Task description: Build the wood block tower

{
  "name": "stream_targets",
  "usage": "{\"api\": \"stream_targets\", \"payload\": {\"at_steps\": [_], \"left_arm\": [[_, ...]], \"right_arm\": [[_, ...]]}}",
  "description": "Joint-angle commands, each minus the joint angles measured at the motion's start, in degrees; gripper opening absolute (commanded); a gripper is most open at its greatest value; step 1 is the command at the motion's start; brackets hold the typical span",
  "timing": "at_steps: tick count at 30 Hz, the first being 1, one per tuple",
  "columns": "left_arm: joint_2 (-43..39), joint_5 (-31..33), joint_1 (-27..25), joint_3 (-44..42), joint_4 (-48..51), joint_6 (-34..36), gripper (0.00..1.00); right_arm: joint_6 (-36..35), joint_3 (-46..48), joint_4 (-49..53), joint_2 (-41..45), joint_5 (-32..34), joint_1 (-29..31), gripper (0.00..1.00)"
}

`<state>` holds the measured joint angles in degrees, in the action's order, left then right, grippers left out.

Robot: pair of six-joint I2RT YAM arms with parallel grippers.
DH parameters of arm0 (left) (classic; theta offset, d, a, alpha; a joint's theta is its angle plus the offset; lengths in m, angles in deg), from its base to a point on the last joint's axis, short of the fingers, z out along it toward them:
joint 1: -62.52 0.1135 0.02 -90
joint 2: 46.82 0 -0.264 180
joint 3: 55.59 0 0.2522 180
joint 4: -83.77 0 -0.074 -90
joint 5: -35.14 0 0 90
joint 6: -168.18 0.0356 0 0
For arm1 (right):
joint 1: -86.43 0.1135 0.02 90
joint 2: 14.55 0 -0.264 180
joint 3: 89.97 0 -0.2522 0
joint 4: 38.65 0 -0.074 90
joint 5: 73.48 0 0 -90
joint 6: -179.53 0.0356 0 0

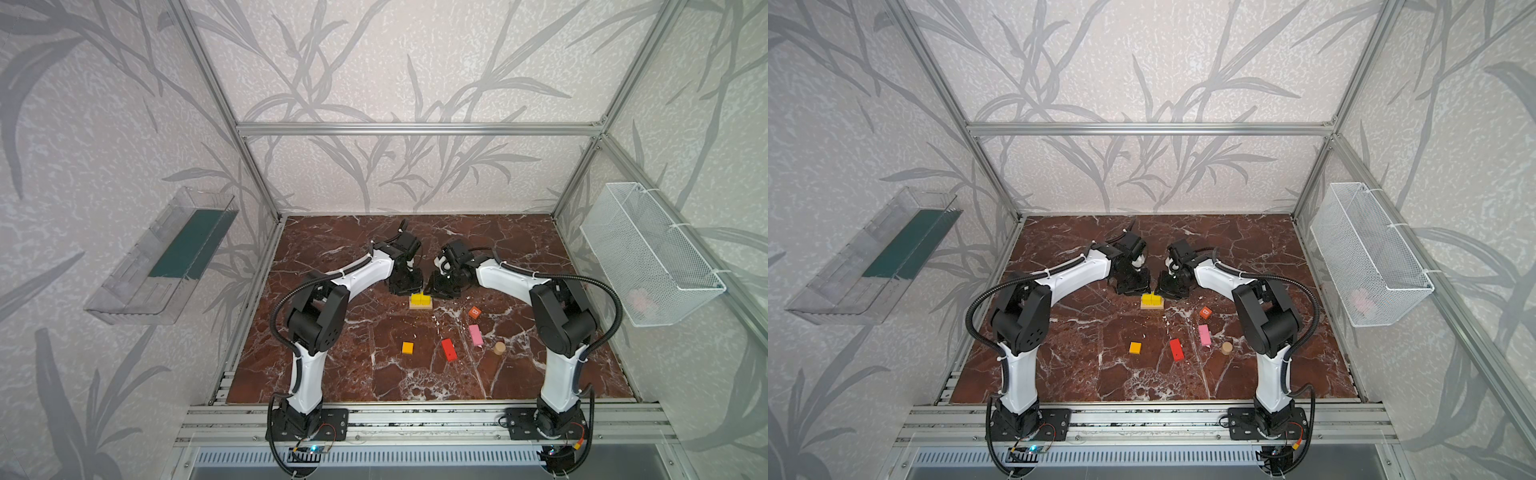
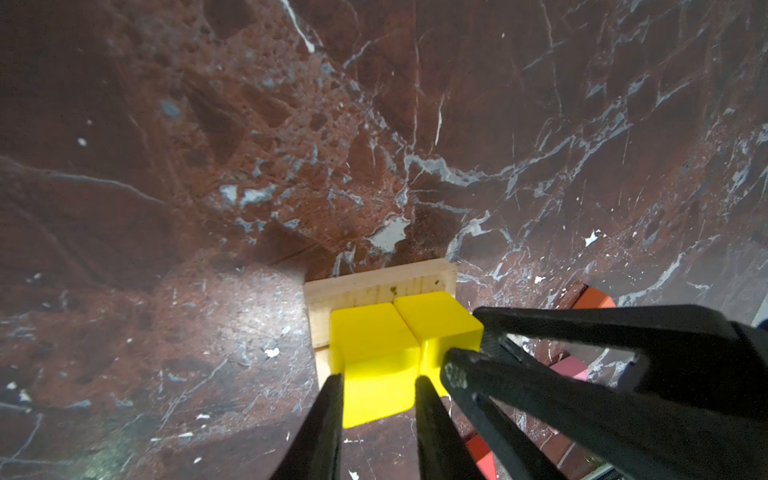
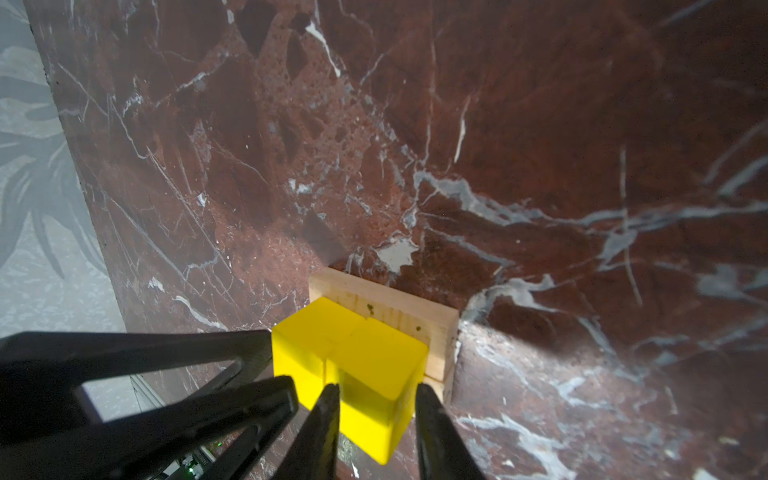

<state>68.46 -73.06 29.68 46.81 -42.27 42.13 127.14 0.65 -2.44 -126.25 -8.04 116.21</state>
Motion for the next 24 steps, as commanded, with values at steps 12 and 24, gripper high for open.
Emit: {"api": "stream_targets", "payload": {"at_steps": [12, 24], "left_arm": [[0.64, -0.7, 0.2, -1.09, 0.13, -0.82, 0.29], [0.63, -1.56, 0.14, -1.13, -0.22, -1.06, 0.29]], "right_arm": [[0.32, -1.47, -0.22, -1.32, -0.76, 0.34, 0.3], [0.12, -1.82, -0.18, -1.5, -0.67, 0.34, 0.29]]}}
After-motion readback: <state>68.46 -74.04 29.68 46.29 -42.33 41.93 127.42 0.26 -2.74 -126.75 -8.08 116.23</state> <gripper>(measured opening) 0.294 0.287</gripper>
